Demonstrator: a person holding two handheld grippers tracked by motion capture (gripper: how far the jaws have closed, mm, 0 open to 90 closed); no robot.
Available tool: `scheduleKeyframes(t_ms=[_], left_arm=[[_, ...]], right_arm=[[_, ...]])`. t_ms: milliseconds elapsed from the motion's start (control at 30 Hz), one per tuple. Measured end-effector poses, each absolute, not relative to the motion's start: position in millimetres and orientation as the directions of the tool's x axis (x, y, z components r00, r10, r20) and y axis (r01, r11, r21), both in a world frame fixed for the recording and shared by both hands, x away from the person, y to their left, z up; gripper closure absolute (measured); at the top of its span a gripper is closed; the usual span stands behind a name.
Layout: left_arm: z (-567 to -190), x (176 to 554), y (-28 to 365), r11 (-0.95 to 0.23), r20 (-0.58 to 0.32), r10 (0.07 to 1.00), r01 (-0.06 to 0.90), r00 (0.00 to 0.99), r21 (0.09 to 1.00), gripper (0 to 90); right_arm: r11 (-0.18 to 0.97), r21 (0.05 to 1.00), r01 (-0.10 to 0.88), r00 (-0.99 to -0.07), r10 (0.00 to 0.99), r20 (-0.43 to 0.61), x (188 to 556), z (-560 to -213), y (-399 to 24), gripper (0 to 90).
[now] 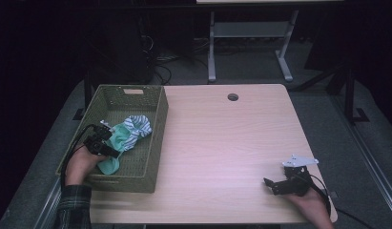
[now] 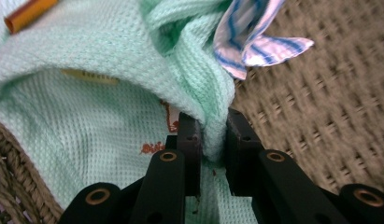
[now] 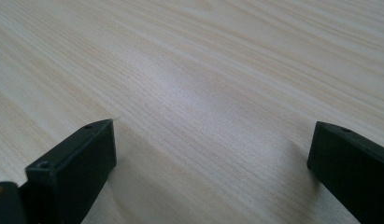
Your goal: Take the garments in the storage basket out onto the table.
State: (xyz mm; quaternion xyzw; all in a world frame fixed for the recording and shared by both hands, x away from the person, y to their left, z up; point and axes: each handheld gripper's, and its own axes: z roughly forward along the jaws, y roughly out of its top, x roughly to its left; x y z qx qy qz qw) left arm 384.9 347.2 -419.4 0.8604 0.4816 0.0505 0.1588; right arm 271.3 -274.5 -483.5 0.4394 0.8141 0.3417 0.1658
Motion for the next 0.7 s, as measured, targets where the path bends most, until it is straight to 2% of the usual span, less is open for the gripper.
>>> scheduleKeyframes(t_ms=[200, 433, 700], left_arm=[[-406.2, 381.4, 354.7, -0.418, -0.118, 0.850, 0.794, 0.513, 0.440, 78.2], [-393.4, 377.3, 360.4, -0.365, -0.122, 0.856, 0.755, 0.502, 0.544, 78.9], [-371.2, 367.7, 366.4, -0.271, -0.156, 0.850, 0.672, 0.503, 0.689, 79.6]], right_arm=[[0.380, 0.702, 0.602, -0.559, 0.829, 0.030, 271.3, -483.5, -274.5, 0.6], [0.380, 0.702, 0.602, -0.559, 0.829, 0.030, 271.3, -483.5, -274.5, 0.6], [0.380, 0.702, 0.602, -0.559, 0.829, 0.031, 271.4, -483.5, -274.5, 0.6]])
